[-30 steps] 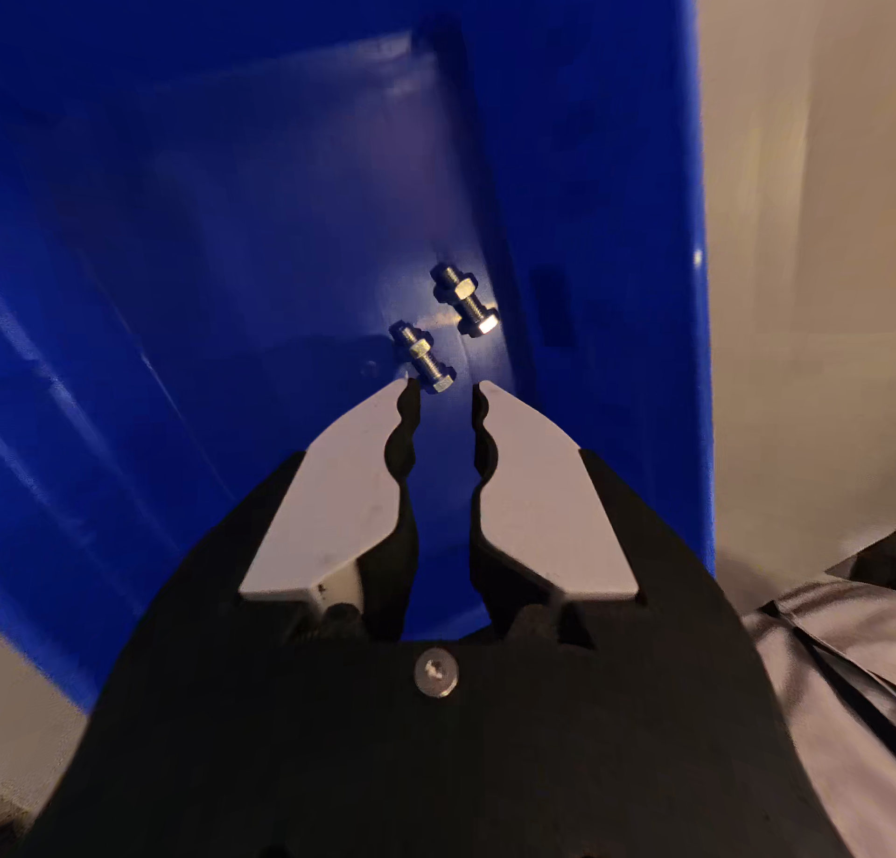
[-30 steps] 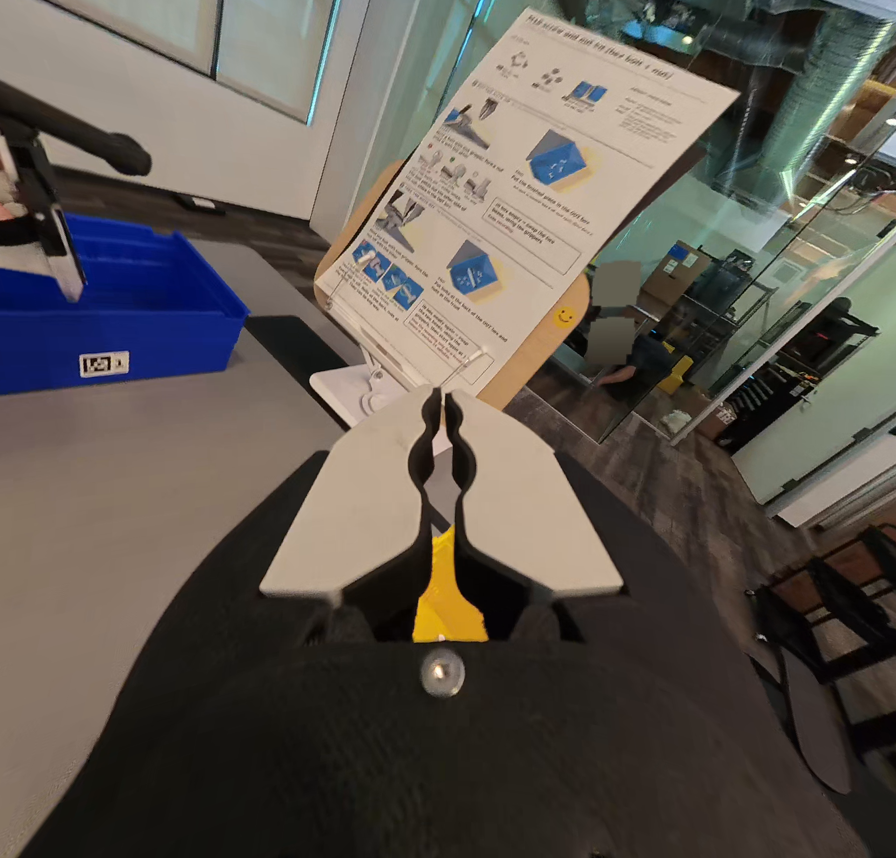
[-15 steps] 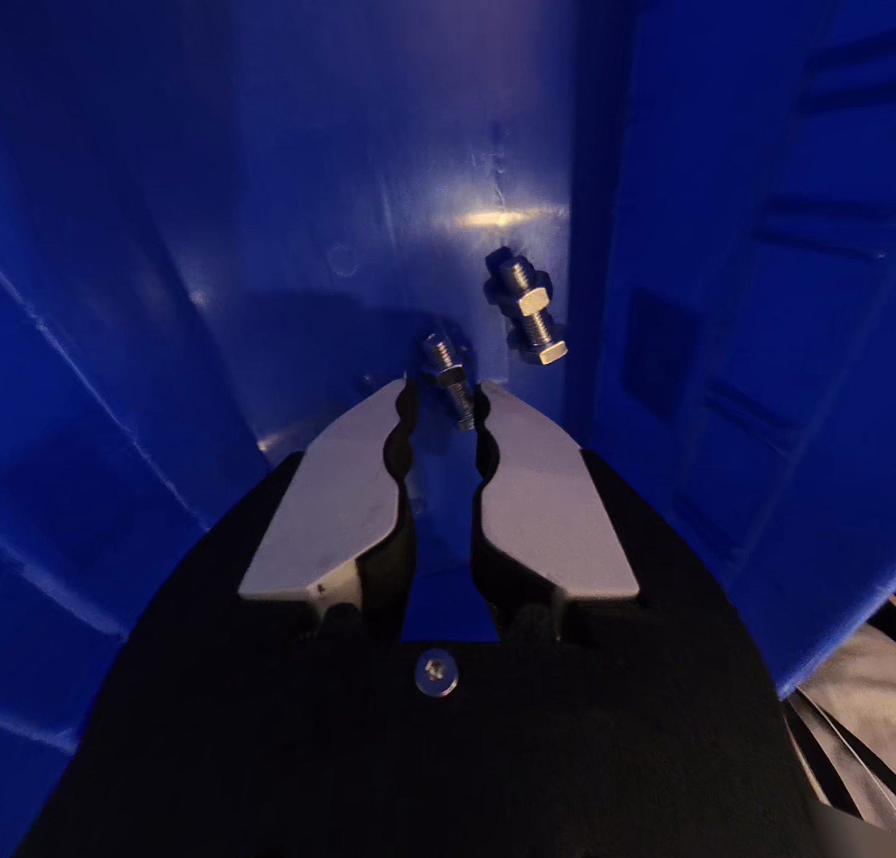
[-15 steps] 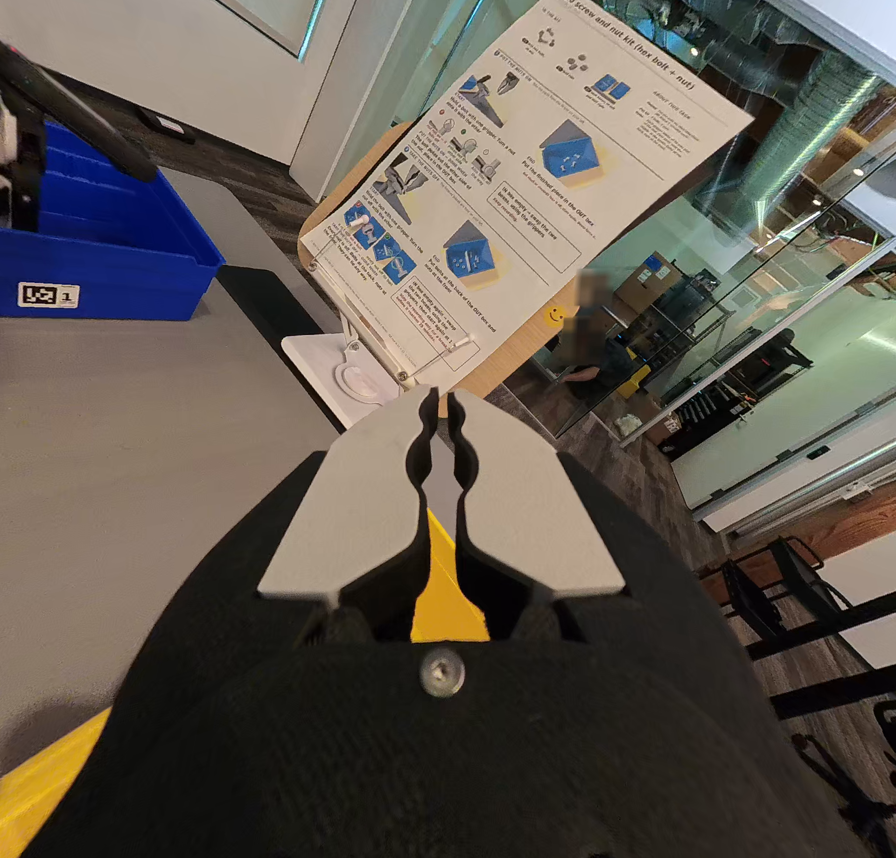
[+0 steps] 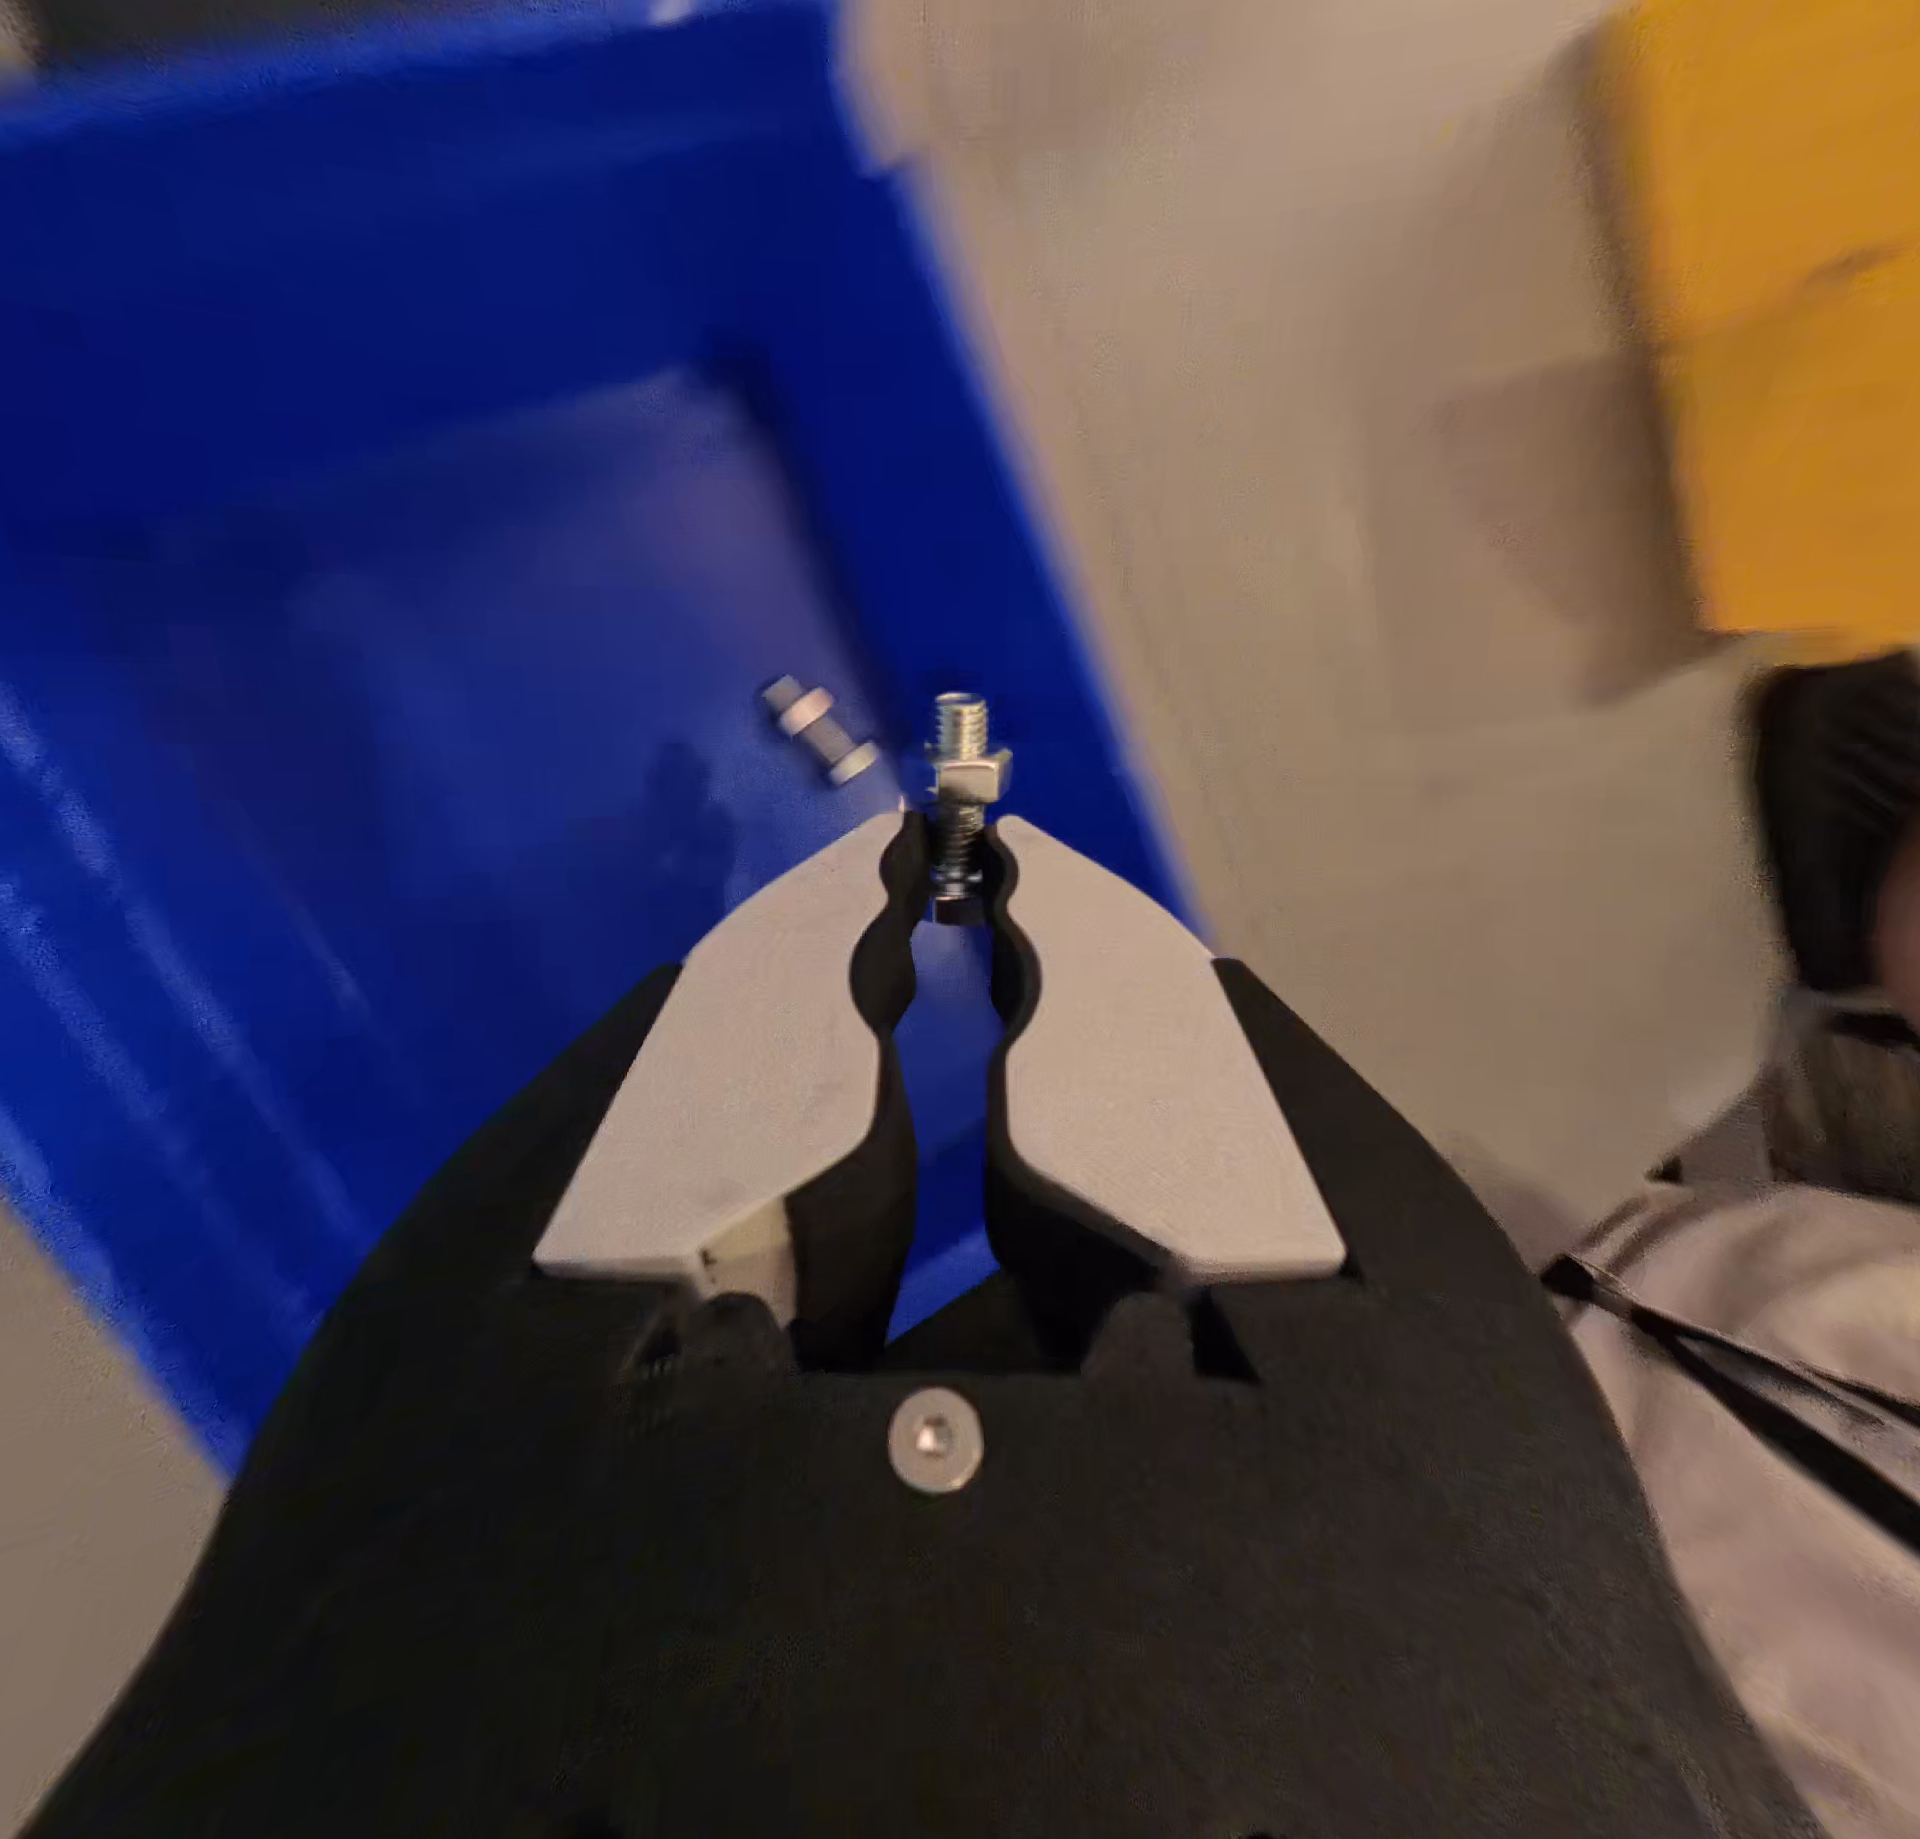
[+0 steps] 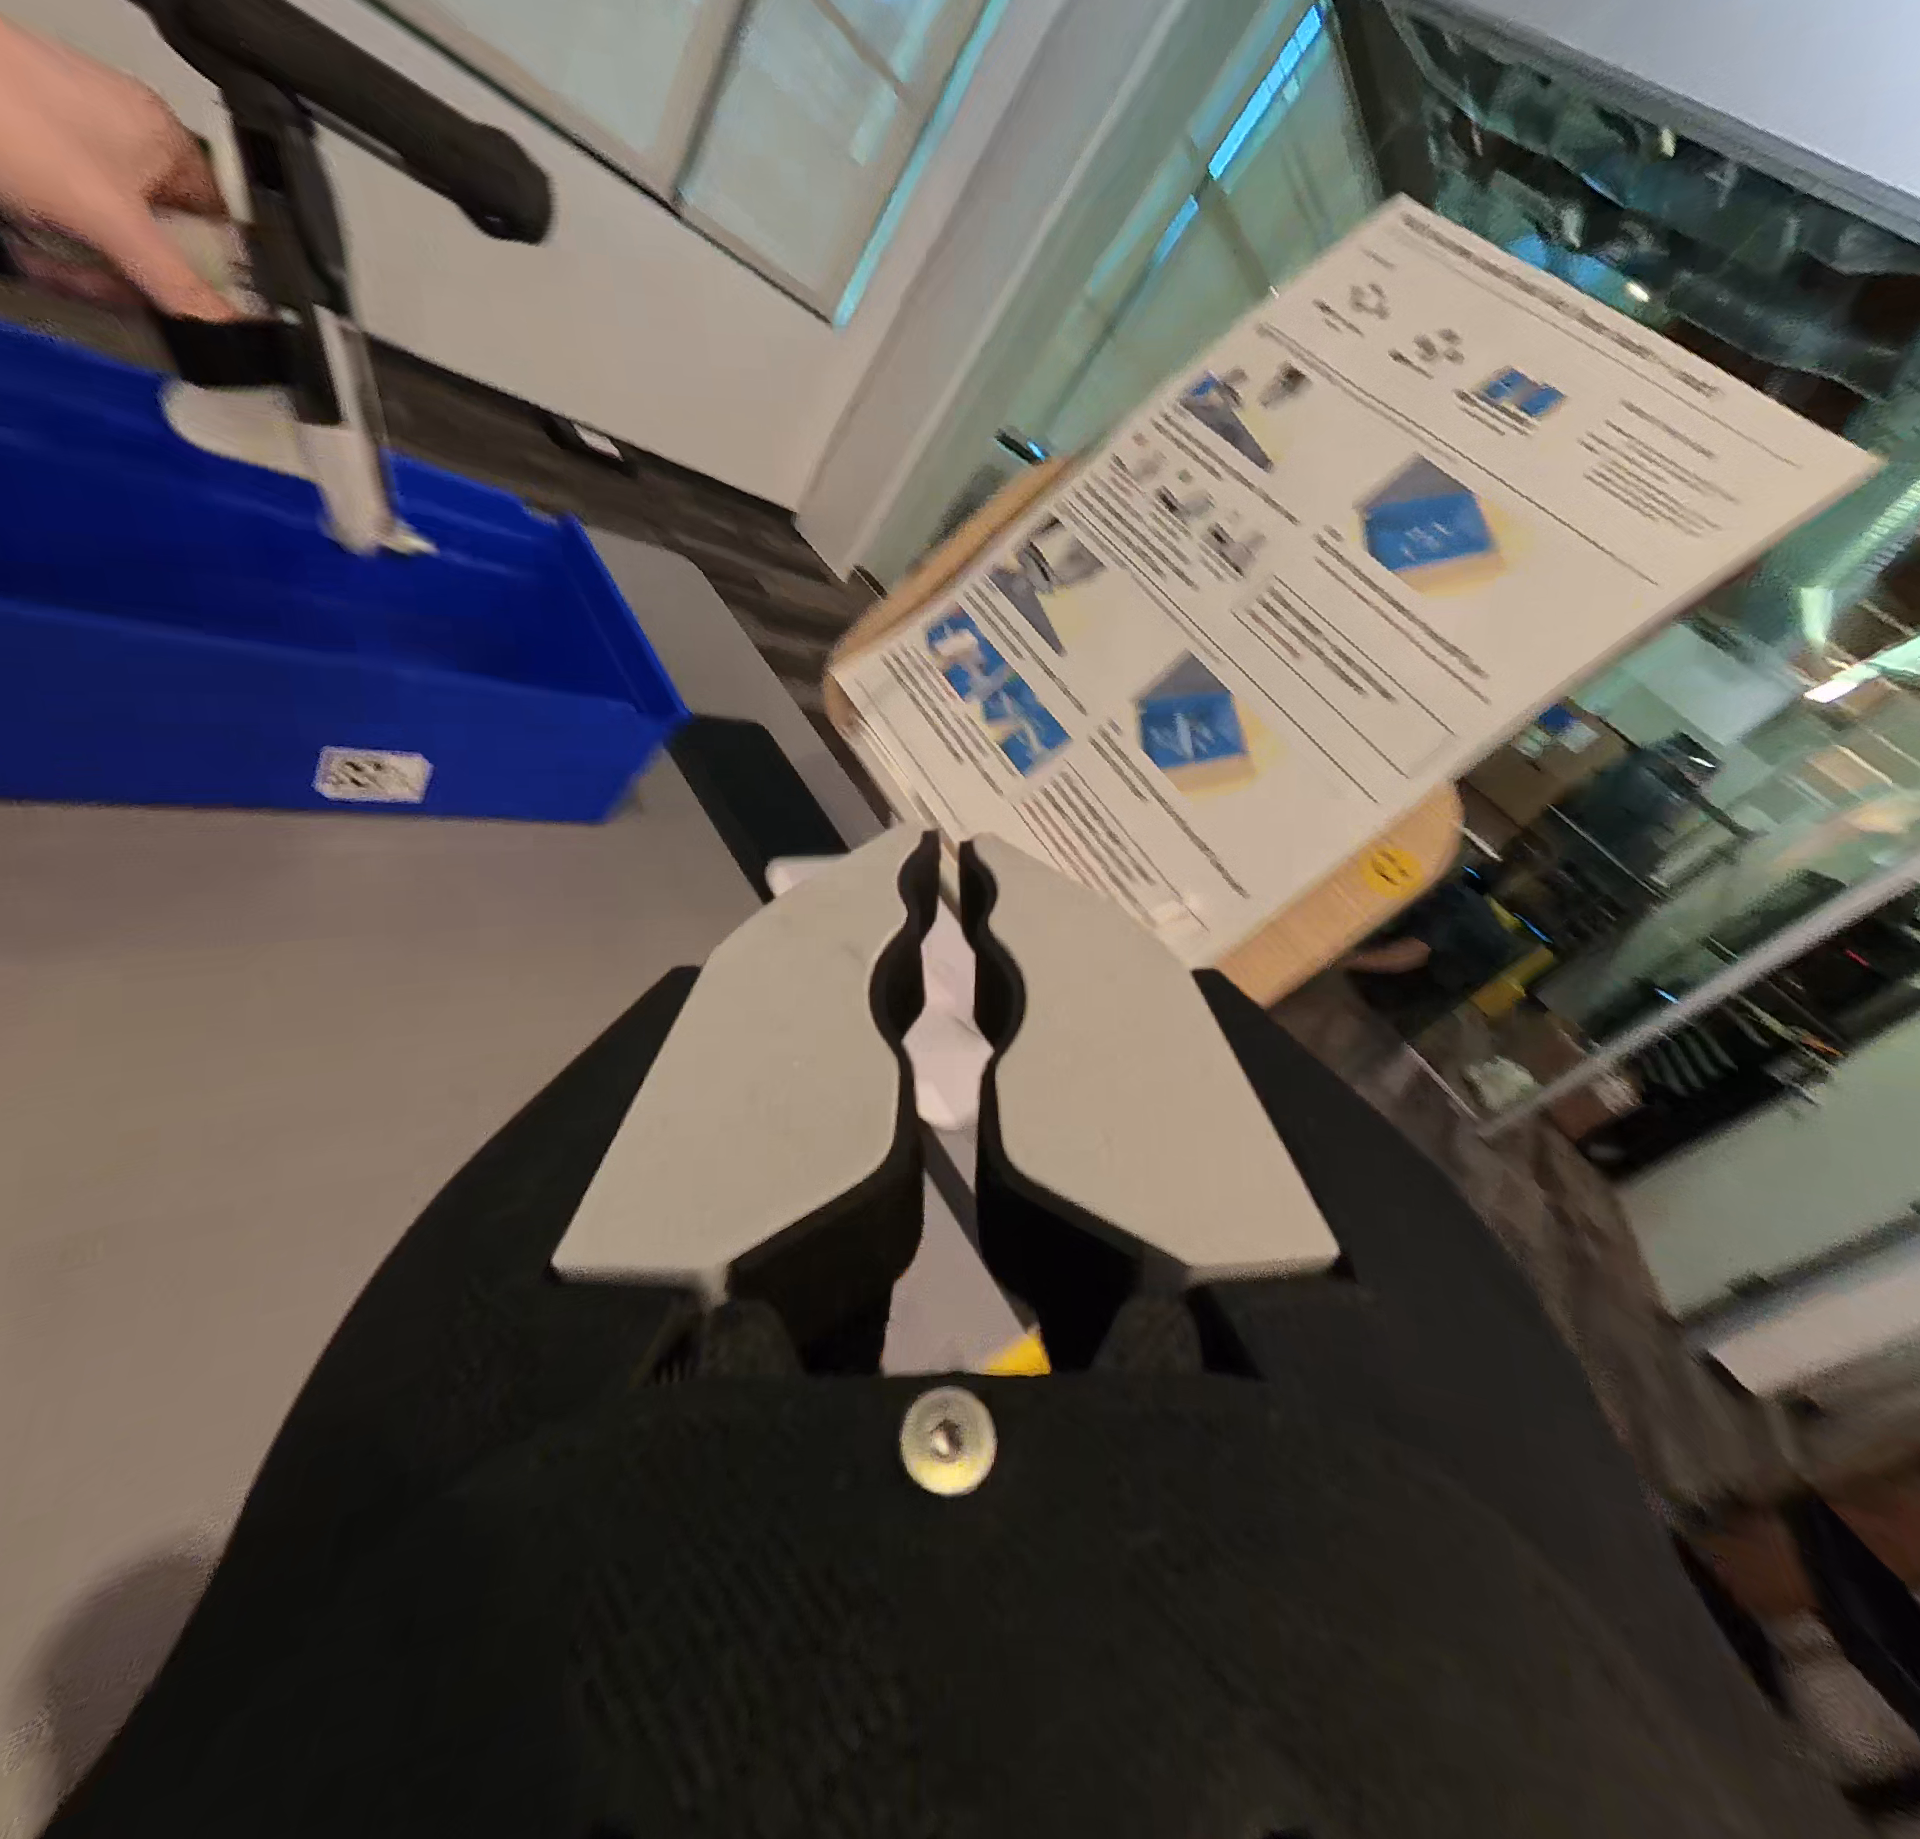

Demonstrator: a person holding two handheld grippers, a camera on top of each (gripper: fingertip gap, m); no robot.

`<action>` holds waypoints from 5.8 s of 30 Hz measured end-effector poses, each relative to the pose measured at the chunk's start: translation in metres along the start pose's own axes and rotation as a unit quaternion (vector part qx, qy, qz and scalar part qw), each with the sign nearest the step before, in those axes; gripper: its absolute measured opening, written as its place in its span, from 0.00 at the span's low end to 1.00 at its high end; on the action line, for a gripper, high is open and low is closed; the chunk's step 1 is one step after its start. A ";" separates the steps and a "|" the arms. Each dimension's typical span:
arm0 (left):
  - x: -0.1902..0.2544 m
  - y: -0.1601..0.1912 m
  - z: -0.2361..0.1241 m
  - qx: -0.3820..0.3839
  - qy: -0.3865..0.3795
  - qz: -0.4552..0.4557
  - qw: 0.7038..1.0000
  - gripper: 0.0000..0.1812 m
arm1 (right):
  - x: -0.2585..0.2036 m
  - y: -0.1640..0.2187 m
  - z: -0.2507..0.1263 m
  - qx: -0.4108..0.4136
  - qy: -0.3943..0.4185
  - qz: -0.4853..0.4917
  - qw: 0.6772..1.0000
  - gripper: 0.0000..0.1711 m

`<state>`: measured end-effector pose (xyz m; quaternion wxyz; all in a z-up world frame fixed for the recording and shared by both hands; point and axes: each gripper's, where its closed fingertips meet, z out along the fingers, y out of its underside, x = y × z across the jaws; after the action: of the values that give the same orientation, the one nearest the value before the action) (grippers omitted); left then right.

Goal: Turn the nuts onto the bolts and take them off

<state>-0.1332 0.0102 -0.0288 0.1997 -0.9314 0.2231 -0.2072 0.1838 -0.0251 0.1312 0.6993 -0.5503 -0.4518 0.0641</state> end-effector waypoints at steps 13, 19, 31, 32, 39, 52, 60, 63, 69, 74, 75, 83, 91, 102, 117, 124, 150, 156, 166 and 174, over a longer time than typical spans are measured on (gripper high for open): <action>0.252 -0.041 -0.031 0.173 0.333 0.303 0.876 0.05 | -0.089 -0.059 0.039 0.167 -0.245 0.332 0.896 0.13; 0.255 -0.041 -0.031 0.176 0.335 0.306 0.874 0.05 | -0.109 -0.054 0.040 0.126 -0.304 0.335 0.883 0.12; 0.261 -0.038 -0.029 0.172 0.366 0.311 0.860 0.12 | -0.112 -0.057 0.034 0.131 -0.348 0.339 0.864 0.06; 0.261 -0.040 -0.029 0.180 0.367 0.313 0.857 0.16 | -0.111 -0.057 0.033 0.128 -0.343 0.329 0.870 0.06; 0.275 -0.022 -0.014 0.142 0.413 0.361 0.824 0.21 | -0.109 -0.057 0.016 0.122 -0.360 0.271 0.884 0.06; 0.288 -0.033 -0.007 0.171 0.430 0.346 0.817 0.10 | -0.101 -0.055 0.011 0.136 -0.353 0.256 0.890 0.06; 0.288 -0.042 -0.010 0.197 0.410 0.336 0.825 0.10 | -0.101 -0.050 0.025 0.105 -0.291 0.237 0.921 0.18; 0.290 -0.041 -0.012 0.202 0.408 0.343 0.822 0.10 | -0.104 -0.054 0.022 0.115 -0.307 0.242 0.913 0.15; 0.294 -0.037 -0.021 0.205 0.424 0.347 0.811 0.10 | -0.102 -0.059 0.013 0.129 -0.324 0.241 0.906 0.15; 0.293 -0.037 -0.029 0.212 0.425 0.350 0.807 0.10 | -0.099 -0.063 0.008 0.145 -0.328 0.245 0.901 0.15; 0.292 -0.038 -0.029 0.215 0.422 0.350 0.808 0.10 | -0.101 -0.066 0.007 0.151 -0.335 0.247 0.897 0.15; 0.296 -0.034 -0.033 0.210 0.430 0.357 0.802 0.10 | -0.098 -0.063 0.009 0.150 -0.327 0.251 0.898 0.15; 0.297 -0.032 -0.033 0.208 0.425 0.360 0.804 0.10 | -0.106 -0.076 0.004 0.169 -0.336 0.236 0.896 0.15; 0.298 -0.030 -0.038 0.210 0.421 0.368 0.802 0.10 | -0.097 -0.073 0.000 0.180 -0.343 0.257 0.886 0.16; 0.300 -0.028 -0.038 0.207 0.418 0.373 0.802 0.10 | -0.104 -0.081 -0.001 0.192 -0.352 0.253 0.880 0.17; 0.303 -0.026 -0.040 0.205 0.427 0.375 0.797 0.10 | -0.099 -0.071 0.004 0.176 -0.346 0.262 0.883 0.17; 0.306 -0.024 -0.037 0.193 0.438 0.368 0.797 0.10 | -0.073 -0.071 -0.028 0.145 -0.325 0.242 0.903 0.19; 0.309 -0.018 -0.051 0.200 0.447 0.381 0.784 0.10 | 0.005 -0.082 -0.180 0.241 -0.318 0.321 0.859 0.07; 0.322 -0.004 -0.068 0.199 0.478 0.399 0.757 0.10 | 0.119 -0.039 -0.417 0.153 0.052 0.384 0.909 0.15; 0.332 0.003 -0.057 0.175 0.485 0.404 0.756 0.10 | 0.167 -0.085 -0.585 0.093 0.299 0.402 0.860 0.13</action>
<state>0.1086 -0.1739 0.1159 0.2893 -0.4784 0.6054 -0.5665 0.6575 -0.3767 0.3033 0.7625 -0.6088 0.0477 0.2135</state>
